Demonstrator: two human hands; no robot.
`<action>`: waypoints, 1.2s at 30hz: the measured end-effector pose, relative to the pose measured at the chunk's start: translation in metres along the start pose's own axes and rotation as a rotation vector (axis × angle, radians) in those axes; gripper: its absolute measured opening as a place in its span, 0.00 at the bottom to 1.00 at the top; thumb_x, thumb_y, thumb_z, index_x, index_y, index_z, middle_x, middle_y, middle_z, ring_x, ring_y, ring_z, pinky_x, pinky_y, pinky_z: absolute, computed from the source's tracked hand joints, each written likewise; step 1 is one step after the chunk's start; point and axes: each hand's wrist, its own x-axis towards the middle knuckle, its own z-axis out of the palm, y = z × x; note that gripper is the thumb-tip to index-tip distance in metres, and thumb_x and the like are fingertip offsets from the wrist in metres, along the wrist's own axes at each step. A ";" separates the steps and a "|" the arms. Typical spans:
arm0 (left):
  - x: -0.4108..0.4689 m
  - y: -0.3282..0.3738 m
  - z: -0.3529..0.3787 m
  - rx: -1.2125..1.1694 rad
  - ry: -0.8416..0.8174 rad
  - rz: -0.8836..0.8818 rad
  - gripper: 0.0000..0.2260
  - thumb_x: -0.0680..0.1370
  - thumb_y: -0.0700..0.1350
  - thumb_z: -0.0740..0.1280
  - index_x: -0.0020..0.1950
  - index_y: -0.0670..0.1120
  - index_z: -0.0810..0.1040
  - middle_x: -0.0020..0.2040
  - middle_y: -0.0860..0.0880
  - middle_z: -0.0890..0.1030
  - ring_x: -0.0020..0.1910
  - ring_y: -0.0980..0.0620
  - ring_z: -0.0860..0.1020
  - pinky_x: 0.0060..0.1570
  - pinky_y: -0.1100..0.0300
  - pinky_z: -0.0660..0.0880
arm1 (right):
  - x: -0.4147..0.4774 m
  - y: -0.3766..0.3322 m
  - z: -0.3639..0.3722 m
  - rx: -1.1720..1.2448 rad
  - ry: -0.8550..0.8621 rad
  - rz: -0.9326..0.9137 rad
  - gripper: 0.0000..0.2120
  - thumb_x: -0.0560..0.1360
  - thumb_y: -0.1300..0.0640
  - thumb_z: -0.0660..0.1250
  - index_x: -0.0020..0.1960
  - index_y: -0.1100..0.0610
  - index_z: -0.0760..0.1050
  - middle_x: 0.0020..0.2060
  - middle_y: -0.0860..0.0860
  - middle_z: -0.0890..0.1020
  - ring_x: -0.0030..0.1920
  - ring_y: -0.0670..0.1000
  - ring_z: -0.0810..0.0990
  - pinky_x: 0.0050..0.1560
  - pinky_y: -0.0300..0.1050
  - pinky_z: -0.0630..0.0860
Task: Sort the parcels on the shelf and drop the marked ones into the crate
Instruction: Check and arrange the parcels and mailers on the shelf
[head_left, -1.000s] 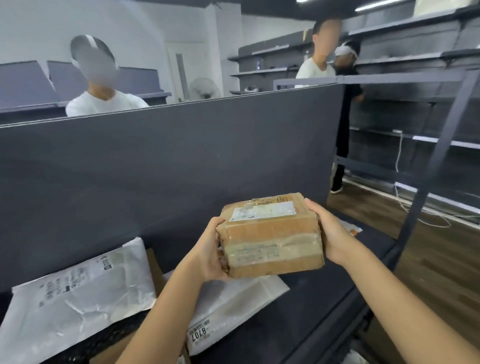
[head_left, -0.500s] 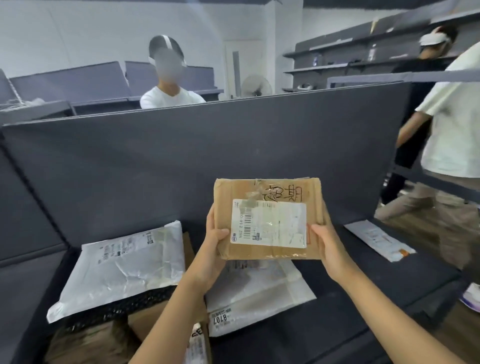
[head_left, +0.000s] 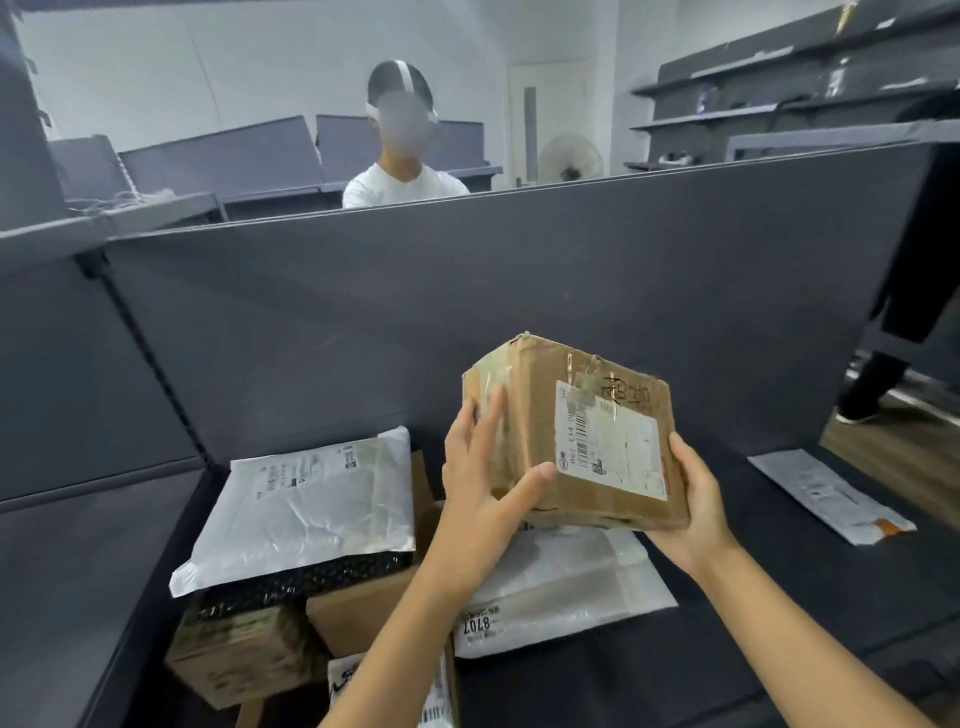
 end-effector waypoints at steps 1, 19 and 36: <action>0.002 -0.002 -0.003 -0.053 -0.001 -0.003 0.32 0.68 0.64 0.62 0.69 0.74 0.53 0.74 0.67 0.51 0.75 0.60 0.52 0.72 0.53 0.57 | 0.000 0.000 0.001 -0.010 -0.010 -0.016 0.24 0.79 0.43 0.49 0.67 0.53 0.73 0.64 0.58 0.77 0.64 0.60 0.75 0.60 0.59 0.72; 0.038 -0.049 0.048 -0.402 -0.315 -0.236 0.24 0.74 0.48 0.60 0.68 0.63 0.64 0.61 0.60 0.77 0.63 0.55 0.75 0.62 0.45 0.74 | -0.057 -0.018 -0.048 -0.272 0.210 -0.305 0.32 0.70 0.41 0.66 0.72 0.42 0.62 0.64 0.43 0.77 0.63 0.44 0.76 0.50 0.37 0.79; -0.107 -0.033 0.353 -0.318 -1.314 -0.497 0.29 0.75 0.40 0.61 0.71 0.60 0.55 0.64 0.53 0.72 0.62 0.49 0.74 0.62 0.45 0.74 | -0.359 0.043 -0.225 -0.051 1.352 -0.168 0.20 0.82 0.58 0.48 0.72 0.49 0.60 0.49 0.47 0.80 0.40 0.41 0.83 0.34 0.38 0.77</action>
